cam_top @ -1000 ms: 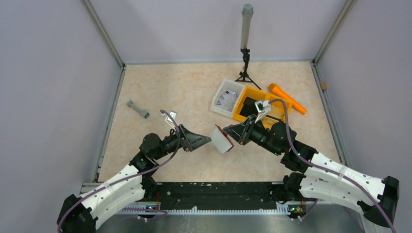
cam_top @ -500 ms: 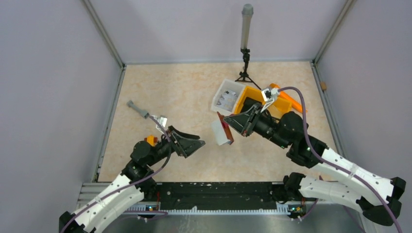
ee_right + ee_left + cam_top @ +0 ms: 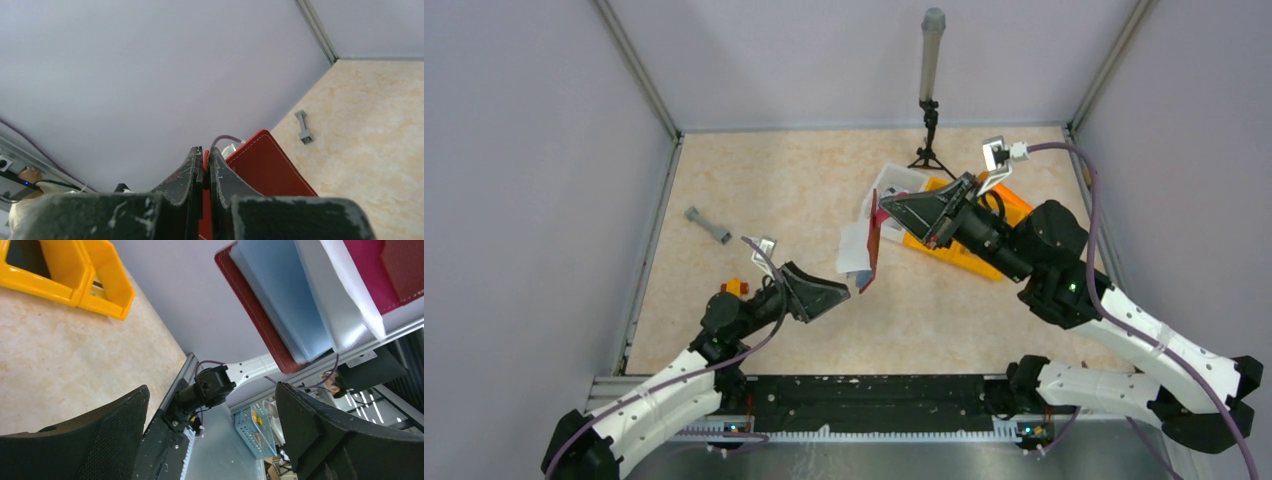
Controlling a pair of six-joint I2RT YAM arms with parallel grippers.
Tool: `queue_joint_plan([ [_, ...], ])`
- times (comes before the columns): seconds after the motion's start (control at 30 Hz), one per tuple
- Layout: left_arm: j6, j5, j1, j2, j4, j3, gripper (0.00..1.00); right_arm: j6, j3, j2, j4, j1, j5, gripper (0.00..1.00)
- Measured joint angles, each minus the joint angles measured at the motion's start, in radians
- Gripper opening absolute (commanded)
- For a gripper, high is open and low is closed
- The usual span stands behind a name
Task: Take the credit cards out of the card holder
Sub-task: Open the card holder at the center of the board.
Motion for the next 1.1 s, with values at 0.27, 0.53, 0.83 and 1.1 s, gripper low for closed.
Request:
queue_joint_plan([
  [0.27, -0.041, 0.014, 0.0, 0.05, 0.117, 0.002, 0.99, 0.002, 0.041, 0.044, 0.051, 0.0, -0.043, 0.0],
  [0.53, -0.071, 0.034, 0.0, 0.182, 0.209, 0.026, 0.99, 0.013, 0.041, 0.047, 0.068, 0.0, -0.054, 0.0],
  [0.83, -0.097, 0.04, 0.0, 0.22, 0.304, 0.047, 0.99, 0.033, 0.04, 0.049, 0.089, 0.0, -0.077, 0.0],
  [1.1, -0.095, 0.043, 0.0, 0.219, 0.315, 0.074, 0.99, 0.047, 0.04, 0.049, 0.106, 0.0, -0.09, 0.0],
])
